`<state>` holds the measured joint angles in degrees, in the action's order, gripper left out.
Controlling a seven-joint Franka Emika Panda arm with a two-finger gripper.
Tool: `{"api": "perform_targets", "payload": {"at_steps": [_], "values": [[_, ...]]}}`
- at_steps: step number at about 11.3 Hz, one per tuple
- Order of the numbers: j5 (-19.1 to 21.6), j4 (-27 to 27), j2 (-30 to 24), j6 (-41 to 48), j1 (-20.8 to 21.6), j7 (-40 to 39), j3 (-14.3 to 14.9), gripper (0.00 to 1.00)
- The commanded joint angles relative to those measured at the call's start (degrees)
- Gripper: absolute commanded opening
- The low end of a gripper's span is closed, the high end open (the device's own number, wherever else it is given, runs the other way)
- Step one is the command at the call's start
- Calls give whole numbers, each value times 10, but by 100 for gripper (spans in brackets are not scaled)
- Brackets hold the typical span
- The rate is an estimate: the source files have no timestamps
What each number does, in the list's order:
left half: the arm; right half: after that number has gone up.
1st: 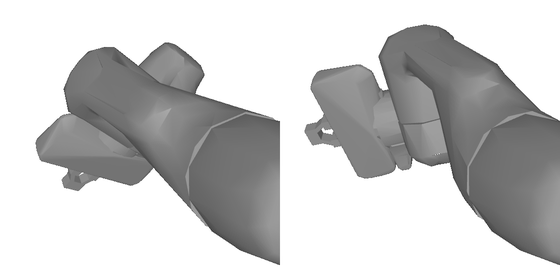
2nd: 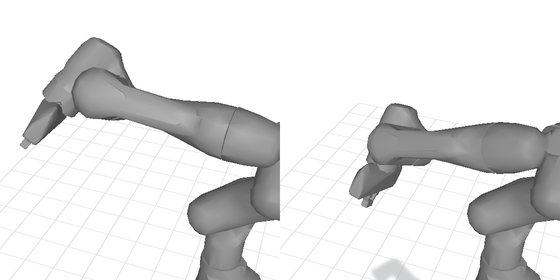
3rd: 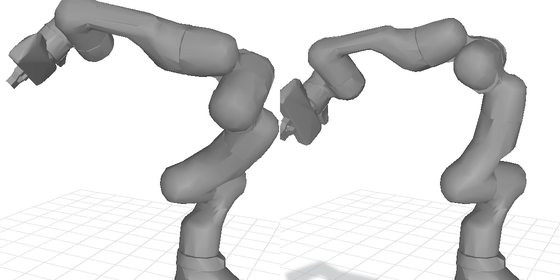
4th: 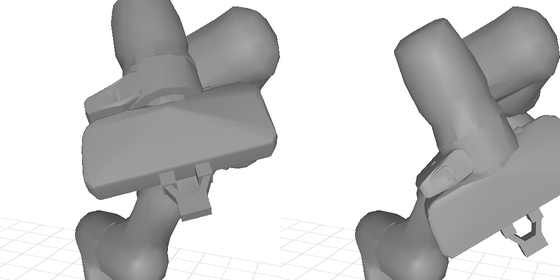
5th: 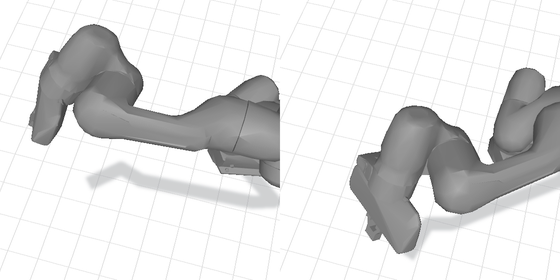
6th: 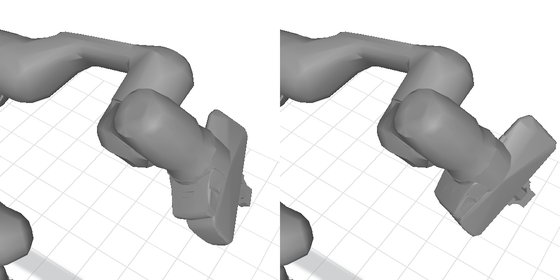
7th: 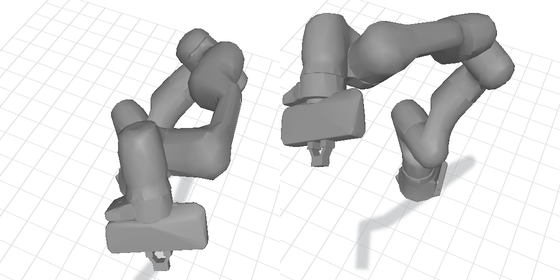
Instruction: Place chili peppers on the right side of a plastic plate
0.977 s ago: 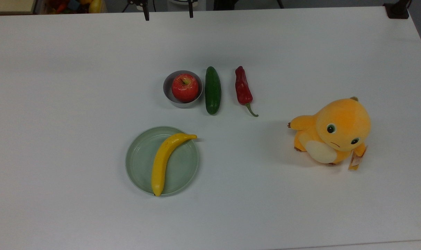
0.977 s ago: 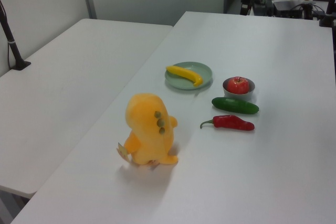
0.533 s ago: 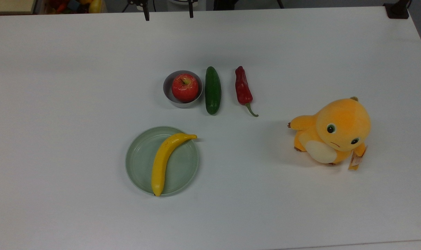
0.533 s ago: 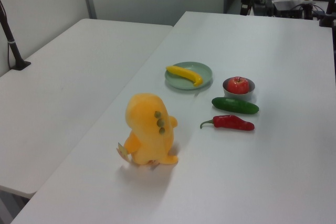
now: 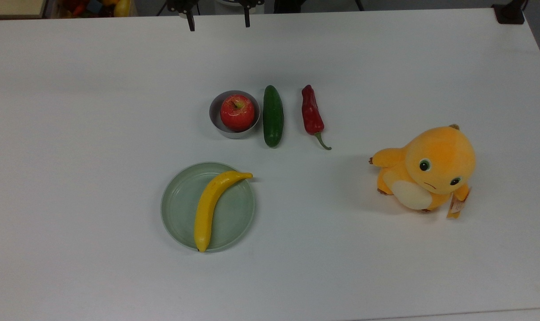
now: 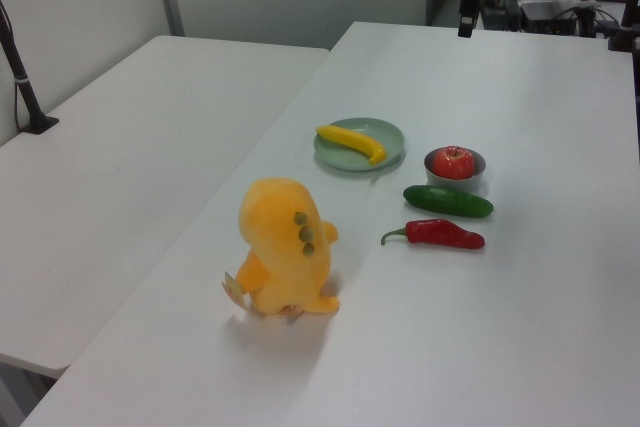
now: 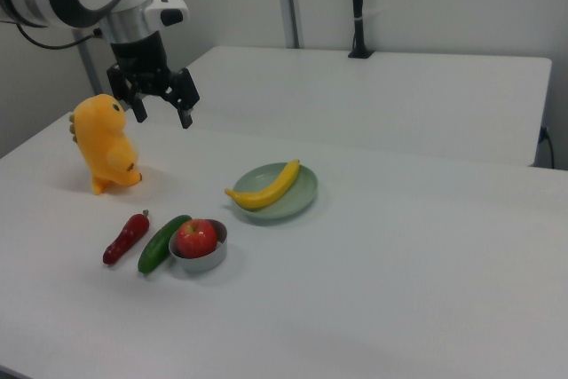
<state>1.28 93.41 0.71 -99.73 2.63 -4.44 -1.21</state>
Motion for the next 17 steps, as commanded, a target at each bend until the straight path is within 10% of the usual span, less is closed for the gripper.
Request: {"api": "perform_targets", "payload": {"at_steps": [1, 17], "values": [[9, 40, -7, -7, 32, -17, 2, 100], [19, 166, 59, -102, 80, 20, -94, 100]]}}
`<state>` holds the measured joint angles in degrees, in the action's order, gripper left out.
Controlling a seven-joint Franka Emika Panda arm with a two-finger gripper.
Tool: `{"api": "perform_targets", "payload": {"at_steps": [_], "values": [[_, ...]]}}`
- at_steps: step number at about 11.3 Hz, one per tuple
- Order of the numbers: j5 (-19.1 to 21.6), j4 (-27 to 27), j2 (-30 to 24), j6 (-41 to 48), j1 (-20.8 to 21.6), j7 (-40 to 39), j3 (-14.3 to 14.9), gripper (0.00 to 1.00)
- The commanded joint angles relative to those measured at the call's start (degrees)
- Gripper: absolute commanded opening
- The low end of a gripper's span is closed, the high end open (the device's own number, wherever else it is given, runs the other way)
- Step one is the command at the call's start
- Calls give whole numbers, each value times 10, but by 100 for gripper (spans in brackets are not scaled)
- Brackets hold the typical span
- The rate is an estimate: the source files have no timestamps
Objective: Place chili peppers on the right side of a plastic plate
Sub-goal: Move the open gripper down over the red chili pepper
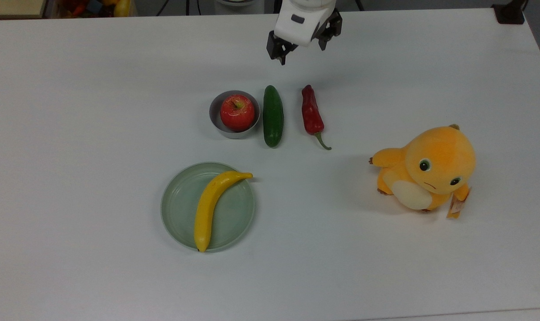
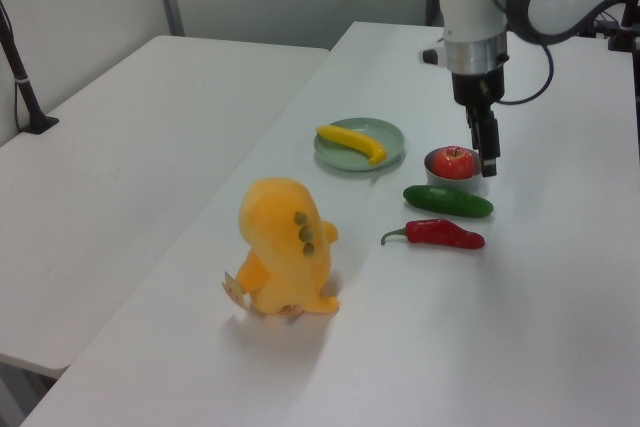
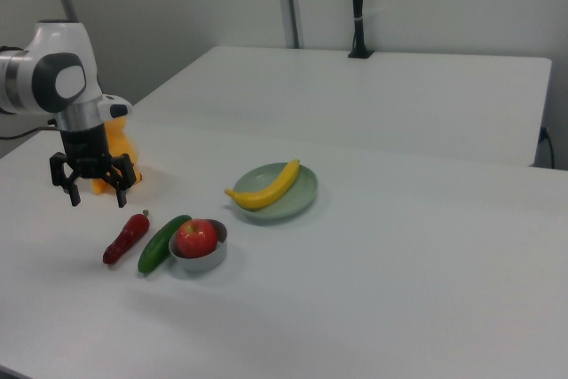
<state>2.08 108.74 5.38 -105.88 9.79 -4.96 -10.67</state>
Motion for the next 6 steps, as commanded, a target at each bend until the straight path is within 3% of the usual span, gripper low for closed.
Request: {"api": "perform_targets", "payload": {"at_steps": [1, 6], "values": [[12, 18, 18, -58, 8, 33, -5, 100], [11, 50, 54, -135, 19, 53, -16, 100]]}}
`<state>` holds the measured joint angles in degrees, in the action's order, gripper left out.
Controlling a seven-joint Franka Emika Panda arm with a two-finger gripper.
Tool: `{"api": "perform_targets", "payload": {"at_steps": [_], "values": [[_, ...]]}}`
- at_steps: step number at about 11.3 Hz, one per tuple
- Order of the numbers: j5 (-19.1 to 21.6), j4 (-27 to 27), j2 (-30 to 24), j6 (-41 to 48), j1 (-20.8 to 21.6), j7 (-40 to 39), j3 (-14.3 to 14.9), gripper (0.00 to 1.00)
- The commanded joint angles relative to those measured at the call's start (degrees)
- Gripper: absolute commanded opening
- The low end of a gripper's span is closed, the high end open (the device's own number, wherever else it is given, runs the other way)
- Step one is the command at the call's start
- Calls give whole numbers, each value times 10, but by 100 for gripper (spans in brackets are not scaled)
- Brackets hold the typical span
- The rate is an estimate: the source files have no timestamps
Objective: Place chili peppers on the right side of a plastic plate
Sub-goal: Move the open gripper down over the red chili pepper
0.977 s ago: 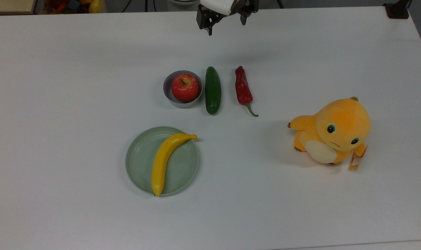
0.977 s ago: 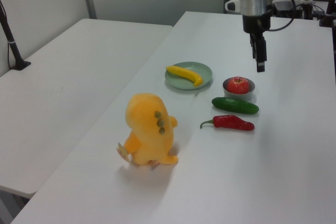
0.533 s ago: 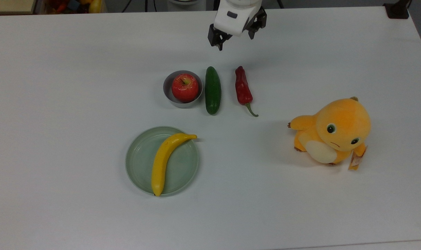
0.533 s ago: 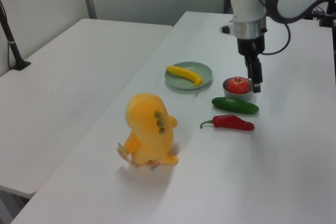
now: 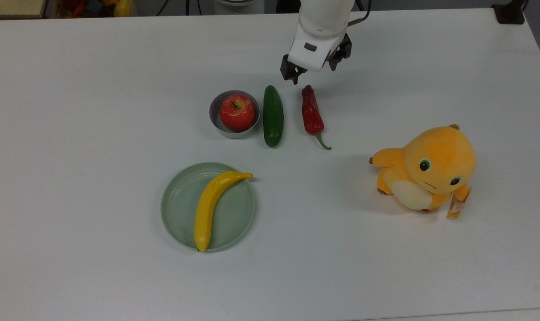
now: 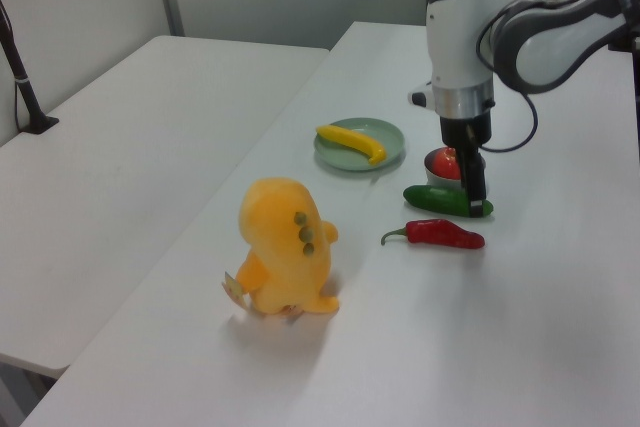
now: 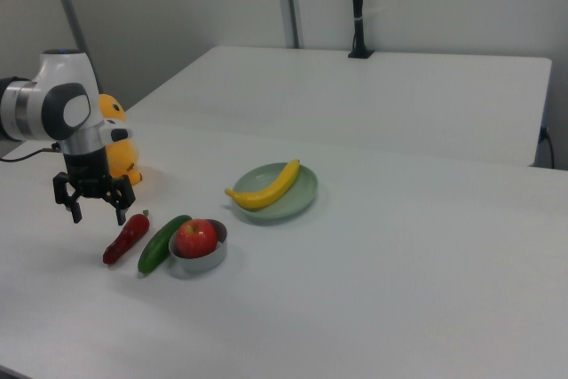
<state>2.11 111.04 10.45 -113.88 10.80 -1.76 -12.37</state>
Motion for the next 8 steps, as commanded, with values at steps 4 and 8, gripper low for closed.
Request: {"api": "perform_targets", "payload": {"at_steps": [4, 8], "values": [[1, 32, 28, -111, 13, 62, 1, 100], [-31, 33, 61, -143, 11, 64, 1, 100]]}}
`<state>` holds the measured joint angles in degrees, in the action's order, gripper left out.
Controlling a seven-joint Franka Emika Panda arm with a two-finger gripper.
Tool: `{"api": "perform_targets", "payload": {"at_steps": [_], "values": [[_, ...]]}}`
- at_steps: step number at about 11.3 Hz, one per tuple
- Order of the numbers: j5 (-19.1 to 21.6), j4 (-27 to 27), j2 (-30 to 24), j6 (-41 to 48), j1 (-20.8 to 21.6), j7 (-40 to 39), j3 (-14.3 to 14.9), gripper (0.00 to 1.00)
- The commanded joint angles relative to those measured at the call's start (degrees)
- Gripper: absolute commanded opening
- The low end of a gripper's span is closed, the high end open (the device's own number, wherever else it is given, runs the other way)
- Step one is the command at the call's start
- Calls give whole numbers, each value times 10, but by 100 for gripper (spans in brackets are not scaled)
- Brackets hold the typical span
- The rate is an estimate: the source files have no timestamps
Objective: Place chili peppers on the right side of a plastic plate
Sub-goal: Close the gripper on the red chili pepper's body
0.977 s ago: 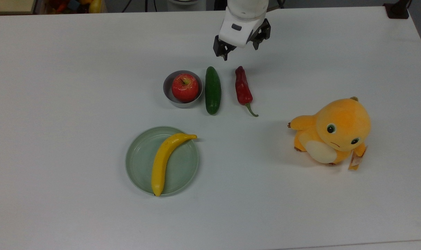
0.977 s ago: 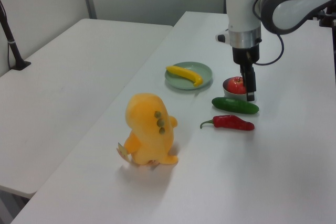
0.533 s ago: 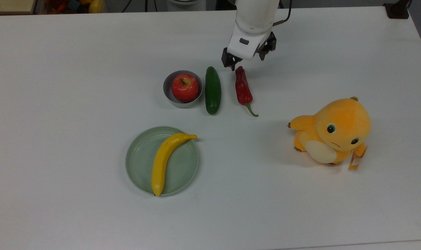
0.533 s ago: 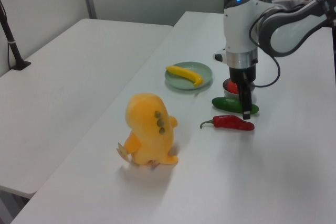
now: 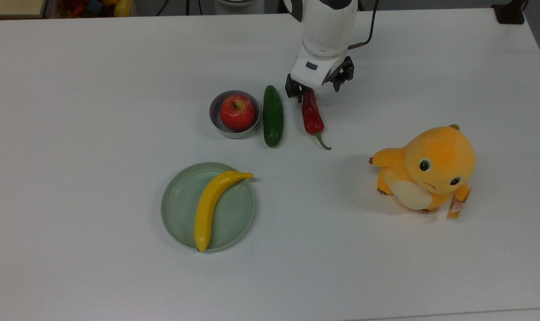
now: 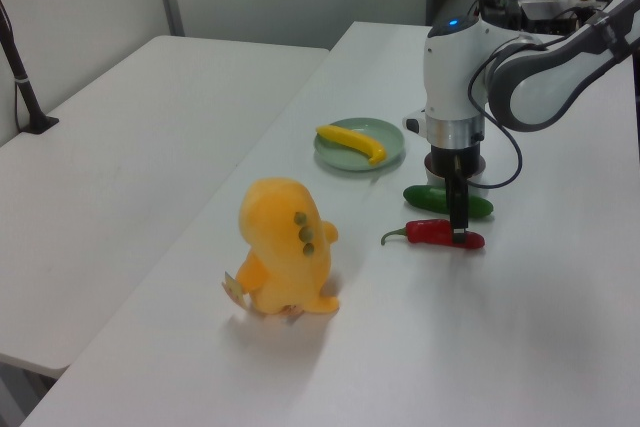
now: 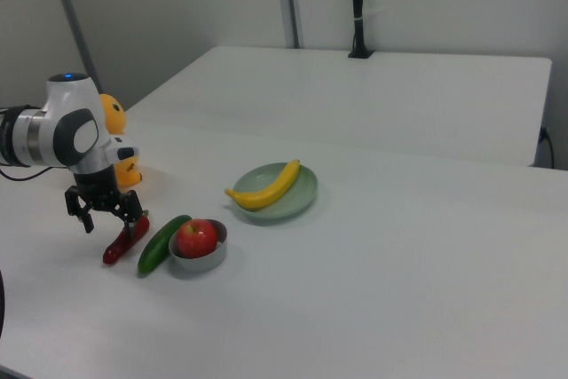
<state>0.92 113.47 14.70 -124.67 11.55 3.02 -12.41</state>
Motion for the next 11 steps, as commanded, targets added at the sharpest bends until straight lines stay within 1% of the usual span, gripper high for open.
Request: {"api": "perform_targets", "payload": {"at_steps": [1, 11], "values": [[-25, 6, 22, -36, 1, 19, 1, 100], [-30, 3, 24, -21, -8, 16, 1, 100]]}}
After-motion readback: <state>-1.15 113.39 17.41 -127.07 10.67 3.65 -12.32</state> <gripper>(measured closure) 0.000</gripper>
